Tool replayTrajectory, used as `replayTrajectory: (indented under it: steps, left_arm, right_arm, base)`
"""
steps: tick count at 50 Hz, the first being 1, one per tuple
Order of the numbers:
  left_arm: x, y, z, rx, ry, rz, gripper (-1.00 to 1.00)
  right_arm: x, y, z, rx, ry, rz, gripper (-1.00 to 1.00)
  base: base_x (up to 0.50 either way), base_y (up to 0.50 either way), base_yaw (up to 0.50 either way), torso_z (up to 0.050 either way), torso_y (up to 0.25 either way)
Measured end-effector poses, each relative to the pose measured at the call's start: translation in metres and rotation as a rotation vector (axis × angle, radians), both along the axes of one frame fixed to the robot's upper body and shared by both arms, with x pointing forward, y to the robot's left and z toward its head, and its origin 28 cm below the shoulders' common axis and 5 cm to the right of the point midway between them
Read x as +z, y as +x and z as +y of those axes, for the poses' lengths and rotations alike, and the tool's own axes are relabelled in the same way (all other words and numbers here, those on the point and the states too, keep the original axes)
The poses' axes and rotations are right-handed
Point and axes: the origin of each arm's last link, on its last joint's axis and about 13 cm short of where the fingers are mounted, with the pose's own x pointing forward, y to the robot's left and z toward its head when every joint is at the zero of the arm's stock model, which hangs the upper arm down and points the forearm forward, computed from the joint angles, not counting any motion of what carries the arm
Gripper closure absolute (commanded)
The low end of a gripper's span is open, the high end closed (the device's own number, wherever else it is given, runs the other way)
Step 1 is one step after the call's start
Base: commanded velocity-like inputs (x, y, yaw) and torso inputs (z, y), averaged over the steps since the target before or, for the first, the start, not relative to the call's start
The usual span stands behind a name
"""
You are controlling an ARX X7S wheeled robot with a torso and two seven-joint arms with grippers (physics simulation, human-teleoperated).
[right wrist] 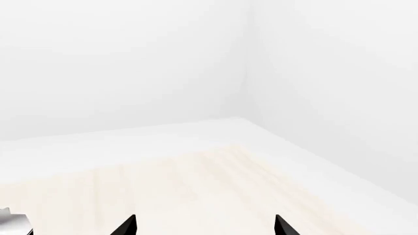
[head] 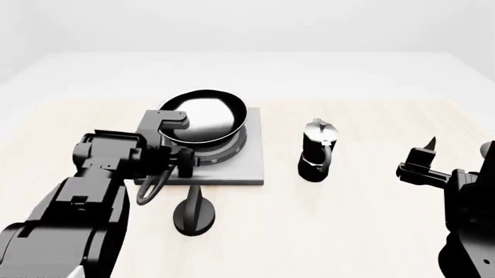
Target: Turn on the stove and put the frying pan on it.
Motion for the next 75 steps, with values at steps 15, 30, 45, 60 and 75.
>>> replayTrajectory:
  steps: [15,30,45,60,75]
  left_arm:
    - [0.021,0.004,-0.002,-0.031,-0.043,-0.007,-1.0]
    - [0.132,-0.014,0.01,-0.138,-0.011,-0.121,-1.0]
    - [0.195,-0.054,0.004,-0.261,-0.047,-0.279,-1.0]
    - [0.141,-0.084,-0.03,-0.588,-0.1,-0.738,-1.0]
    - [0.136,-0.114,-0.056,-0.895,0.04,-0.987,-1.0]
  right_arm:
    - [0.001,0.0,0.0,0.0,-0.001,-0.001,-1.0]
    - [0.002,0.001,0.002,0.001,-0.005,0.002,-1.0]
    - [0.009,0.005,0.005,0.01,-0.017,0.0,-1.0]
    - [0.03,0.018,0.025,0.195,-0.087,-0.112,-1.0]
    - [0.045,0.013,0.049,0.48,-0.186,-0.303,-1.0]
  base:
    - [0.0,0.0,0.0,0.0,0.0]
    - [0.0,0.0,0.0,0.0,0.0]
    - [0.0,0.0,0.0,0.0,0.0]
    - [0.0,0.0,0.0,0.0,0.0]
    - [0.0,0.0,0.0,0.0,0.0]
